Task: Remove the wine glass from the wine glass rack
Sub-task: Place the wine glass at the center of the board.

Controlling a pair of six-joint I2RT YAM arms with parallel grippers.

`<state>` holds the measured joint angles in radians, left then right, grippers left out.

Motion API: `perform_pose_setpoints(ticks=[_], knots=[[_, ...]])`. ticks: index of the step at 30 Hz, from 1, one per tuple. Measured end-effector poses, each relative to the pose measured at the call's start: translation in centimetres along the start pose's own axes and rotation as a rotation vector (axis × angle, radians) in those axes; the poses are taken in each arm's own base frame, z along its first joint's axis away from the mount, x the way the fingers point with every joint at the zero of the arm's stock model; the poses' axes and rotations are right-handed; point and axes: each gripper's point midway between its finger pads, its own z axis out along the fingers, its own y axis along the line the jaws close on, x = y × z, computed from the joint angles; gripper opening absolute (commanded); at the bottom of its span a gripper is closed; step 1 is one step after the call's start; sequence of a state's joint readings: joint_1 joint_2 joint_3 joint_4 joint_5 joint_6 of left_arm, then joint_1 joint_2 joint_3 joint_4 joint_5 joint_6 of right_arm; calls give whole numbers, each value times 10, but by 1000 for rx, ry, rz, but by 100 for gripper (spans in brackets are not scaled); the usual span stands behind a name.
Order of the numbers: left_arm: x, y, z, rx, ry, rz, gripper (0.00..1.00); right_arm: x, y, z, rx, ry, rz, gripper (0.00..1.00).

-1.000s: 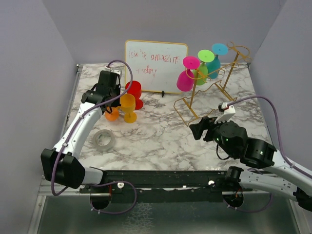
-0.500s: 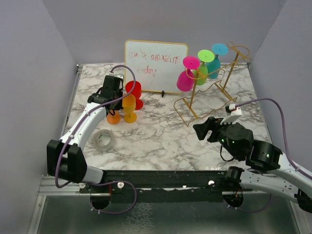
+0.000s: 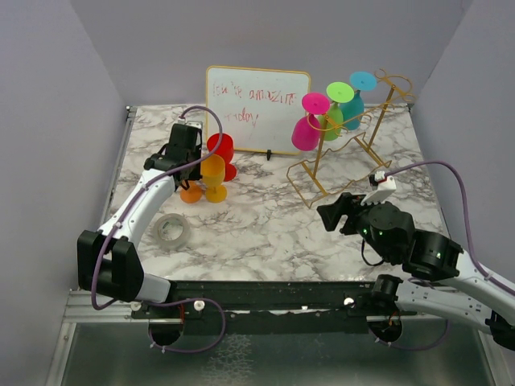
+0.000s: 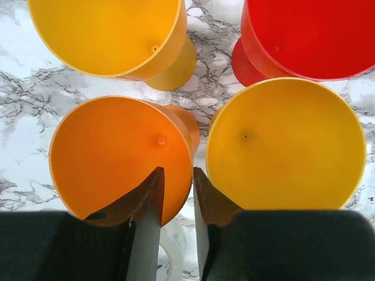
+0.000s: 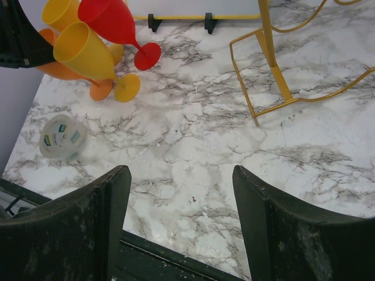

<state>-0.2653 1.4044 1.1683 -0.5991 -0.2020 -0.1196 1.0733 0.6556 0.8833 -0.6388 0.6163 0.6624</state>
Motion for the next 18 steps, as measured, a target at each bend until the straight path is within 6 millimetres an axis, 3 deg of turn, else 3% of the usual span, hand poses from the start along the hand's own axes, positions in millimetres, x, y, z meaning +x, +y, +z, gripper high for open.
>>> perform_pose_setpoints(ticks=[13,18], knots=[[4,8,-7,-29,10,0,34,2,0,2,5,6,-6,76],[0,9,-15,-27,-2,-2,45,4,1,4,9,12,-11,79]])
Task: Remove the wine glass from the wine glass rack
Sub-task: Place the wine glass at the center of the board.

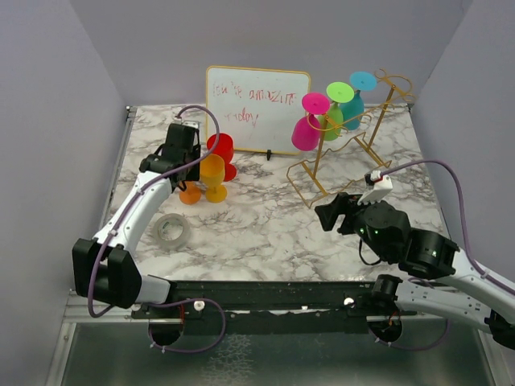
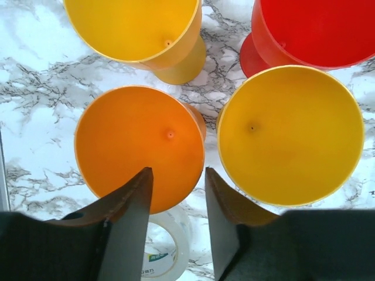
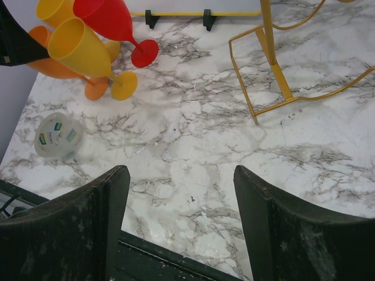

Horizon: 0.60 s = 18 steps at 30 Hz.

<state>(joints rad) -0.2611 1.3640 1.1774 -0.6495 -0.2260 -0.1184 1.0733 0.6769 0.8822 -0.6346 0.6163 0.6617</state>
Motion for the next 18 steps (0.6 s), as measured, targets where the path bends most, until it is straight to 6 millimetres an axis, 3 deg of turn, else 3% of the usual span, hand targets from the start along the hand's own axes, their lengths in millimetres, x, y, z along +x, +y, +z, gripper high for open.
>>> perform_pose_setpoints(ticks=[8,18], knots=[[-17,3,-23,7,-56,-14,53,18,-6,13,43,17,-10,91],[-30,8,-72,47,-168,-47,60,92,-42,57,264,144,-24,100]])
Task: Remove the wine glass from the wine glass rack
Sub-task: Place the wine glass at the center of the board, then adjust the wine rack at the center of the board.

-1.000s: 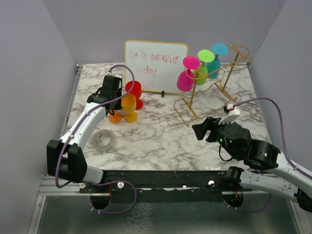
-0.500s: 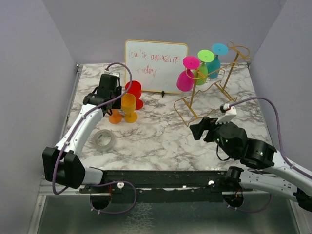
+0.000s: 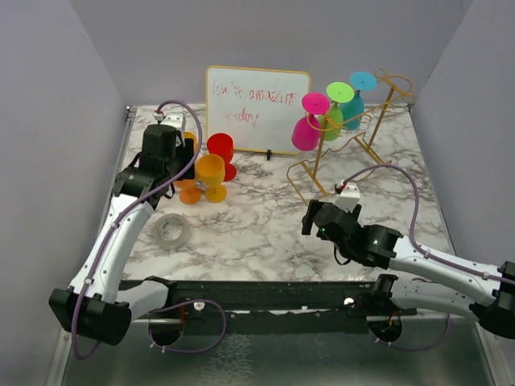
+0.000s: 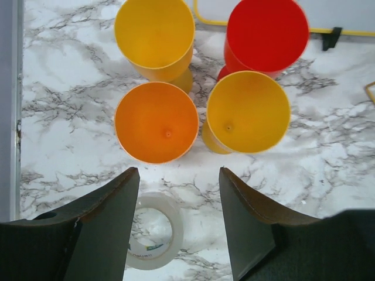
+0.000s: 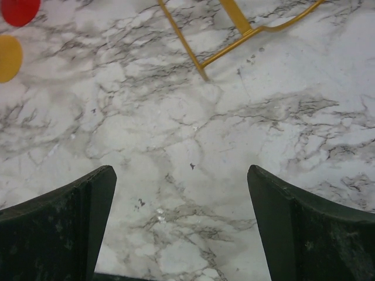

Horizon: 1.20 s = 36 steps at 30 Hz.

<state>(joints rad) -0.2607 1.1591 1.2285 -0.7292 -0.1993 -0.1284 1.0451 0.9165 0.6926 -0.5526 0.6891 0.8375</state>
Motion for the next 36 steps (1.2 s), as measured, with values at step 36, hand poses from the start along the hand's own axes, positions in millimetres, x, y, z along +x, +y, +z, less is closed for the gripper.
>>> perform_pose_setpoints(ticks=[36], knots=[[88,-106,-57,754,-161,-127,99,14,-49,136,382,148,329,100]])
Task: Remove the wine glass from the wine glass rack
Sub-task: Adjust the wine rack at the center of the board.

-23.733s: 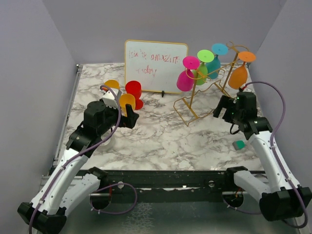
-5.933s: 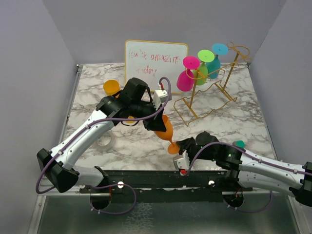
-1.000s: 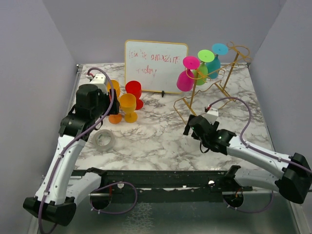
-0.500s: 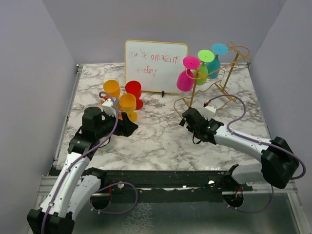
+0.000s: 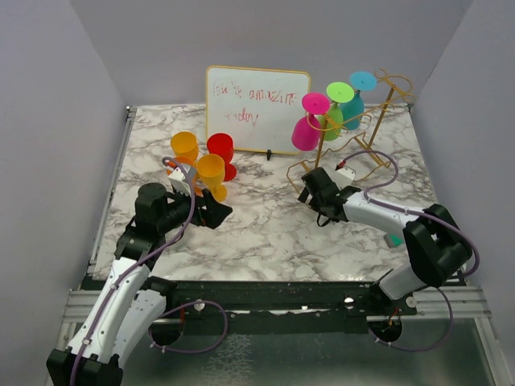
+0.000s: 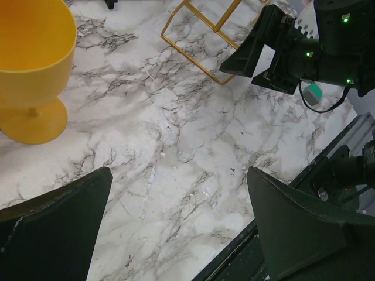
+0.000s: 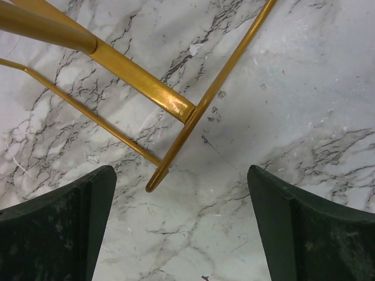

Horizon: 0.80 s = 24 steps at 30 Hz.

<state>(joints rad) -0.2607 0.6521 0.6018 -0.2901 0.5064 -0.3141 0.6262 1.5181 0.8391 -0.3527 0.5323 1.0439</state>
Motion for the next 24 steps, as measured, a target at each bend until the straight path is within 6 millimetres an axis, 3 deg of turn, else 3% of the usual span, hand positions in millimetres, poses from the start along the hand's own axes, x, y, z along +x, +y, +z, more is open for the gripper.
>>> perform_pose_setpoints(ticks=[8,14,24], knots=[[3,3,3,-6,16,-10,99,3,-6,5,19,20,-15,100],[3,3,4,-7,18,-11,99,-3,-42,7,56,25,28,100],[5,5,6,-10,29,-19,99,-33,-88,6,106,-13,136,100]])
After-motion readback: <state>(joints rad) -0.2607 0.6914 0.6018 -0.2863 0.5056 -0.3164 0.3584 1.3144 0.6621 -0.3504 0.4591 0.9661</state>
